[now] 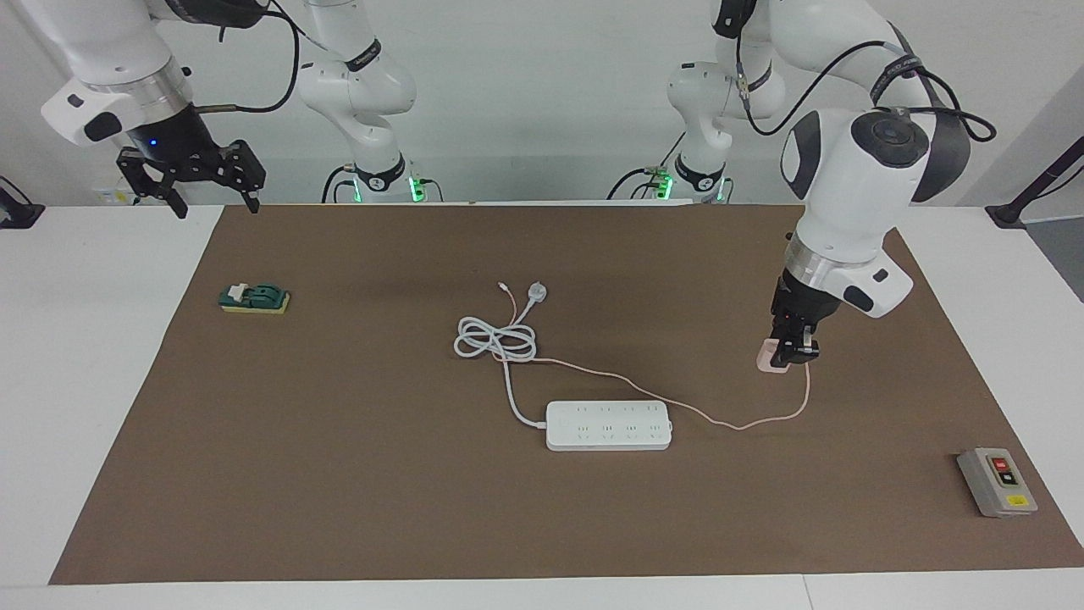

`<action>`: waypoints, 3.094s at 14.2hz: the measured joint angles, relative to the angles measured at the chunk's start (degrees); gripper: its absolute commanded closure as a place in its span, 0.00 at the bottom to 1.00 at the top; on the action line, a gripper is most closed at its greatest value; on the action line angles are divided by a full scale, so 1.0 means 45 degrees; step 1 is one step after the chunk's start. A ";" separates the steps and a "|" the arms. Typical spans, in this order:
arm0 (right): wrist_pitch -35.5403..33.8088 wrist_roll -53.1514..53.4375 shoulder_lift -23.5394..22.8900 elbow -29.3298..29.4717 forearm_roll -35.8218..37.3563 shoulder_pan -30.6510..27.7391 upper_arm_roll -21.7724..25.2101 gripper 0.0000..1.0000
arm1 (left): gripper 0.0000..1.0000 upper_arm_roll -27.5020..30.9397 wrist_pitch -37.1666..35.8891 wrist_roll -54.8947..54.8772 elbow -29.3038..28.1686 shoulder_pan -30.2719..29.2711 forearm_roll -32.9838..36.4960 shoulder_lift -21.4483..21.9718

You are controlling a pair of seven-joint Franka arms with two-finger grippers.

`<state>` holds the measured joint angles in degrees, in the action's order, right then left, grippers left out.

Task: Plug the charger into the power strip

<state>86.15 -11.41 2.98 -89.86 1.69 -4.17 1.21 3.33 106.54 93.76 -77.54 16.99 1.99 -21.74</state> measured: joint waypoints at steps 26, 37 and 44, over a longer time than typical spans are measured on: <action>-0.0090 0.0000 0.0013 -0.0006 0.0000 0.0000 -0.0006 0.00 | 1.00 -0.0072 0.1001 0.3864 0.0196 0.1764 -0.0281 -0.2950; -0.0095 0.0000 0.0013 -0.0007 0.0000 -0.0001 -0.0005 0.00 | 1.00 -0.0339 0.1496 0.3875 -0.0785 0.1849 -0.0355 -0.2535; -0.0103 0.0001 0.0013 -0.0009 0.0000 -0.0004 -0.0005 0.00 | 1.00 -0.0443 0.1938 0.3775 -0.0980 0.1851 -0.0355 -0.2509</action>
<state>85.69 -11.41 3.04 -89.90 1.69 -4.19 1.19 1.34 115.26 110.75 -81.95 25.32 0.39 -33.03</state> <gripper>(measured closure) 0.000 0.678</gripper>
